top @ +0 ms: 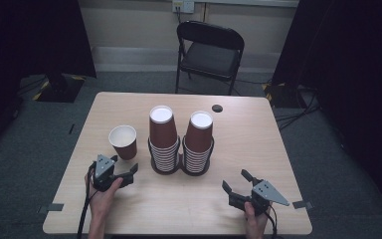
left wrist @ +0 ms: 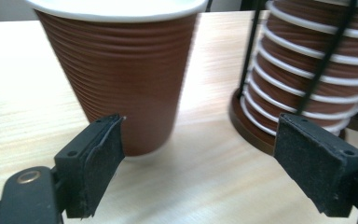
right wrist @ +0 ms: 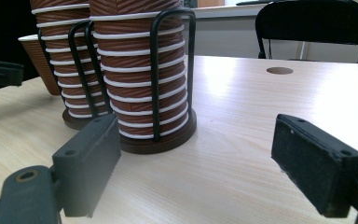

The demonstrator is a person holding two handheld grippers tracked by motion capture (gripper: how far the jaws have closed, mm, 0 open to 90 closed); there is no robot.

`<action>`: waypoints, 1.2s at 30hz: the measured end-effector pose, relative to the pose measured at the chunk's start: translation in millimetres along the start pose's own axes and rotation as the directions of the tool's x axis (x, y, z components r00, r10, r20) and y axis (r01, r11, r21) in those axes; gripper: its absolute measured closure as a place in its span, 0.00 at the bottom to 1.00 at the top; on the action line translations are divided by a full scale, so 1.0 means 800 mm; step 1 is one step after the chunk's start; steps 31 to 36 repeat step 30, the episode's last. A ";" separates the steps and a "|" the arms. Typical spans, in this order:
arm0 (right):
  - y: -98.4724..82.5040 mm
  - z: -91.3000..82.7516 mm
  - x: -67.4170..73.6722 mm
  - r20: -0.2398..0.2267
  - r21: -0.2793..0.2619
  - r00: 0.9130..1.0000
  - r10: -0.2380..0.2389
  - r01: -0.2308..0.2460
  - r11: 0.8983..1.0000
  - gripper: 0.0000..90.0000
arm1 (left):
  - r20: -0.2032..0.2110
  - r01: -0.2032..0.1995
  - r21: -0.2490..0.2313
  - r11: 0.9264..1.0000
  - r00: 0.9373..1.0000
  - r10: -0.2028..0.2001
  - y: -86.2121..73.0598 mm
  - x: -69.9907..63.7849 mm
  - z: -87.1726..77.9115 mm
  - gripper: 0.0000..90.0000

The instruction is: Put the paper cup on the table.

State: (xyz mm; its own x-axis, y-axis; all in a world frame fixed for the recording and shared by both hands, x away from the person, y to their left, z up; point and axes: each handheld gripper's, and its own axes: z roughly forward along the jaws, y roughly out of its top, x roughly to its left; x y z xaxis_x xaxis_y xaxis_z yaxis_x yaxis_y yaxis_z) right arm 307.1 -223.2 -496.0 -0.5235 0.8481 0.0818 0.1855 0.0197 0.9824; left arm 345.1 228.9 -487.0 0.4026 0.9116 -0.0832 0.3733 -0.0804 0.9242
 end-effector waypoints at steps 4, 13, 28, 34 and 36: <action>0.000 0.000 0.000 -0.001 -0.001 1.000 -0.002 0.002 1.000 0.17 | 0.041 0.025 -0.031 0.999 0.999 -0.023 -0.004 -0.011 -0.010 0.18; 0.000 0.001 0.001 -0.003 0.005 1.000 -0.005 0.005 1.000 0.17 | 0.098 -0.042 -0.074 0.996 0.994 0.049 -0.016 -0.055 -0.028 0.17; 0.002 0.004 0.002 0.019 0.038 1.000 -0.004 0.003 0.999 0.18 | 0.104 -0.064 -0.115 0.991 0.992 0.076 -0.028 -0.083 -0.021 0.17; 0.003 0.007 0.002 0.034 0.070 0.999 -0.006 0.004 0.998 0.21 | 0.097 -0.071 -0.122 0.990 0.992 0.083 -0.028 -0.084 -0.022 0.17; 0.003 0.007 0.002 0.034 0.070 0.999 -0.006 0.004 0.998 0.21 | 0.097 -0.071 -0.122 0.990 0.992 0.083 -0.028 -0.084 -0.022 0.17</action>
